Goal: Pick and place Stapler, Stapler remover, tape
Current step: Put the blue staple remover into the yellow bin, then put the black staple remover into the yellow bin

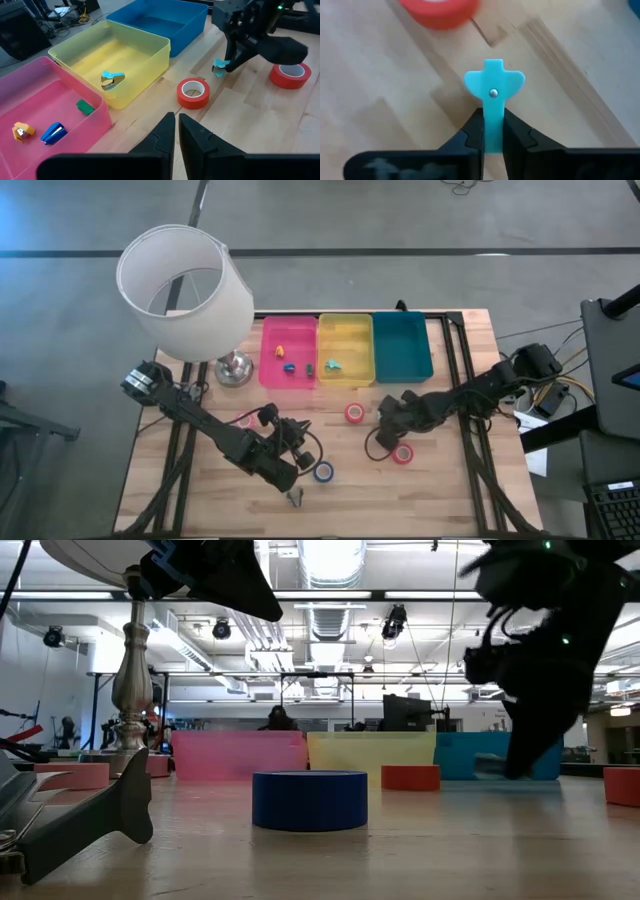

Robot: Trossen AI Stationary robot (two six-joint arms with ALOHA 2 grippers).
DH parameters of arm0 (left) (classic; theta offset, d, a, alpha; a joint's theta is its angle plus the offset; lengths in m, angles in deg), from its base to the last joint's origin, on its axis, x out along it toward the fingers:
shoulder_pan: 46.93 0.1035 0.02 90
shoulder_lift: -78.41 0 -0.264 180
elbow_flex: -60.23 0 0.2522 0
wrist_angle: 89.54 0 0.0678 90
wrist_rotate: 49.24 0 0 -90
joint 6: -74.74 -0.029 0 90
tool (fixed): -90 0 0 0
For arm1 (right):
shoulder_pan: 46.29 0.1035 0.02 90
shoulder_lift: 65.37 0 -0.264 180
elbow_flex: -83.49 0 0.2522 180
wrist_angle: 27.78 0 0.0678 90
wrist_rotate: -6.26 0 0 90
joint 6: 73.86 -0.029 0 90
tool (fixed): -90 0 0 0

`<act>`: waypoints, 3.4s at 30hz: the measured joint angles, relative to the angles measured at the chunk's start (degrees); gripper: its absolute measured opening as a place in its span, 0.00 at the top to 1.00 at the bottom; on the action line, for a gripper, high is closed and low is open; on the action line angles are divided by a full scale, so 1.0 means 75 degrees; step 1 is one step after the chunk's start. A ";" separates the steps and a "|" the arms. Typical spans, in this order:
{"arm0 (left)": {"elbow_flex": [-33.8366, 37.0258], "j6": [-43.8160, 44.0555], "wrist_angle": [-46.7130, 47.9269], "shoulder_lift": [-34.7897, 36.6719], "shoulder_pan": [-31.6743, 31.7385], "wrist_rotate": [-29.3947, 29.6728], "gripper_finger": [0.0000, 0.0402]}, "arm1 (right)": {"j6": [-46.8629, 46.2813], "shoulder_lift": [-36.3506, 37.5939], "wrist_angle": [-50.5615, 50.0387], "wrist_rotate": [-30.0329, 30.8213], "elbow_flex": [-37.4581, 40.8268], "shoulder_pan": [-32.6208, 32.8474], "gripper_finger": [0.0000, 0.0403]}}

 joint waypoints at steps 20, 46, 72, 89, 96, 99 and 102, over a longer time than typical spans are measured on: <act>0.0000 0.0433 -0.0015 -0.0126 0.0000 -0.0067 0.93 | 0.3926 0.0003 0.0184 0.1279 -0.2285 -0.1397 0.91; 0.0000 0.0851 -0.0350 -0.0137 -0.0003 -0.0210 0.93 | 0.5454 -0.2388 0.1553 -0.0459 -0.3023 -0.5457 0.90; 0.0091 0.0867 -0.0350 -0.0137 -0.0003 -0.0208 0.93 | 0.5407 -0.4003 -0.1123 -0.0295 -0.5449 -0.5333 0.69; 0.0379 0.0501 -0.1449 -0.0137 -0.0245 -0.1621 0.93 | 0.5651 -0.2658 -0.1186 -0.0123 -0.5296 -0.3805 0.67; 0.0379 -0.0637 -0.1804 -0.0134 -0.0835 -0.2662 0.93 | 0.5762 -0.2375 -0.1427 -0.0126 -0.4916 -0.3146 0.65; 0.0382 -0.0787 -0.1802 -0.0133 -0.1113 -0.2938 0.93 | 0.5640 -0.2294 -0.1724 -0.0129 -0.4718 -0.2897 0.64; 0.0427 -0.0883 -0.1818 -0.0132 -0.1354 -0.3072 0.93 | 0.5330 -0.2187 -0.2012 -0.0141 -0.4526 -0.2616 0.64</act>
